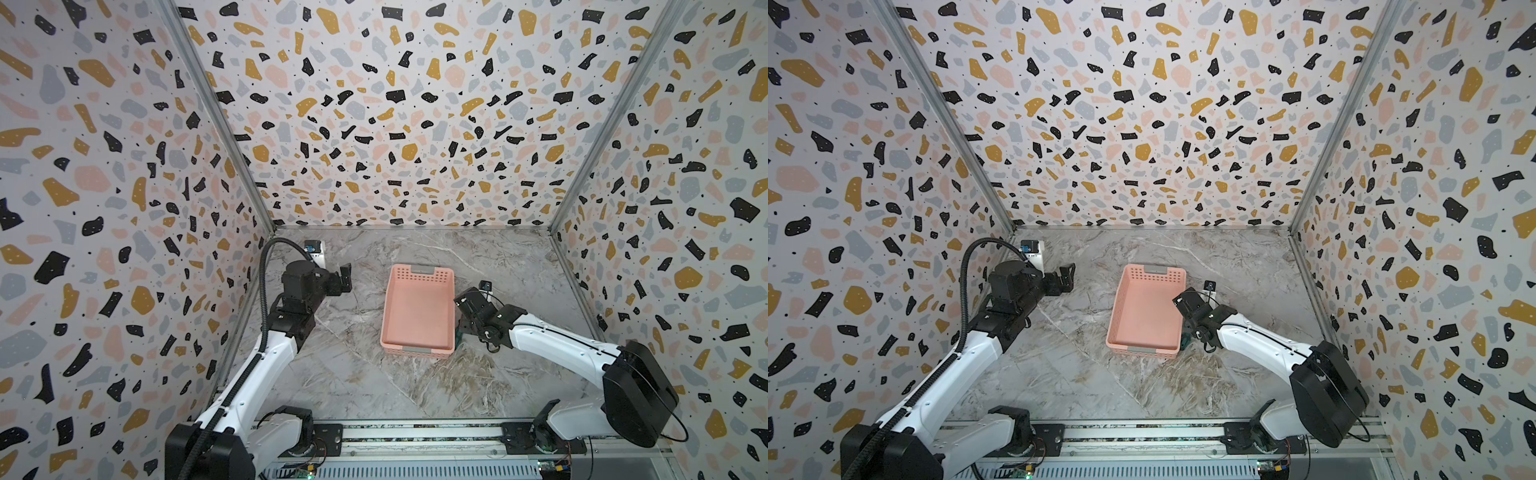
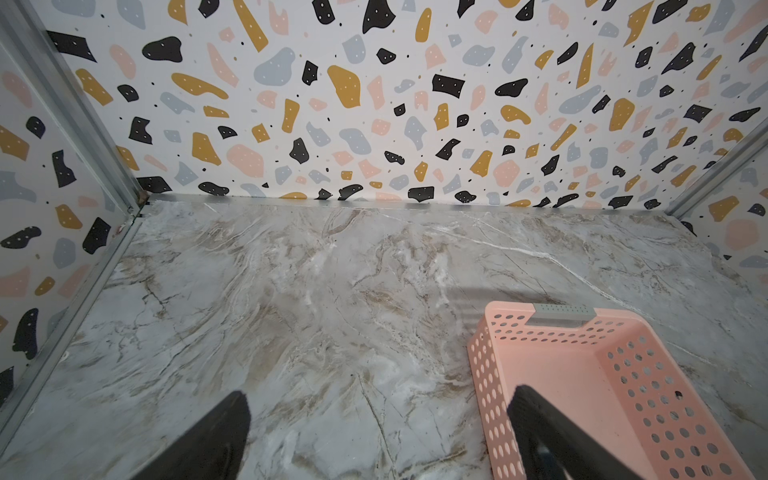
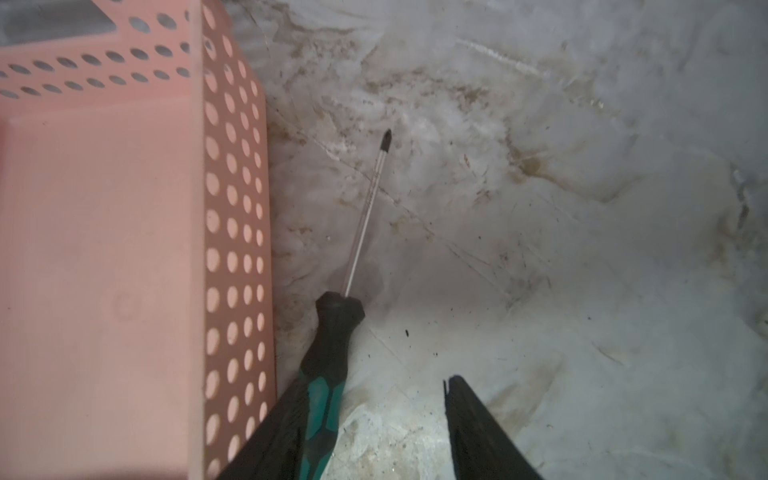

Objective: Put the screwdriver in the bin
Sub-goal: 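Lift the screwdriver with the right gripper and carry it toward the pink bin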

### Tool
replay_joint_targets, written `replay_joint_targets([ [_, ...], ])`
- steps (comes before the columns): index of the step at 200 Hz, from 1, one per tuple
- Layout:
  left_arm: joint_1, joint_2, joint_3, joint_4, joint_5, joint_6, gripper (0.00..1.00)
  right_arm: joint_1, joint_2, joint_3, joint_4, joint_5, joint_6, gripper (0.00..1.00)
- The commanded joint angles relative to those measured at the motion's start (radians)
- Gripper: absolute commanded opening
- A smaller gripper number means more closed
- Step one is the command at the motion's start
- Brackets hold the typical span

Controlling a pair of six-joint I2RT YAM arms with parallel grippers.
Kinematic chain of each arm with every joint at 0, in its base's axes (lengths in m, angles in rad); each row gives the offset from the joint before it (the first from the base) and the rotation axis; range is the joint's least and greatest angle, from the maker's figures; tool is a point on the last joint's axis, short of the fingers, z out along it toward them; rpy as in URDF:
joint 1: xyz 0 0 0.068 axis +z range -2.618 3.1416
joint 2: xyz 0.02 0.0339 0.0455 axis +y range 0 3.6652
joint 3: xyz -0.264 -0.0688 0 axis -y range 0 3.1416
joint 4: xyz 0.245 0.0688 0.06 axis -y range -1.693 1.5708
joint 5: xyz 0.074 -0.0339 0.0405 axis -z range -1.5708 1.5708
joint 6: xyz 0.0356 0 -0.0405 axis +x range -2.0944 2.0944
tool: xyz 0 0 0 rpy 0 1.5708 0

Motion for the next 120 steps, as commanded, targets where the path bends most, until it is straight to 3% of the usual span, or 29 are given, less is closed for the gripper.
replay_joint_targets([
  [1,-0.005,0.002,0.031,0.019,0.004,0.007,1.0,-0.005,-0.023,-0.035,0.031,-0.074,0.068,0.58],
  [120,-0.005,-0.003,0.03,0.016,-0.002,0.012,1.0,-0.008,0.153,-0.009,0.149,-0.172,0.108,0.52],
])
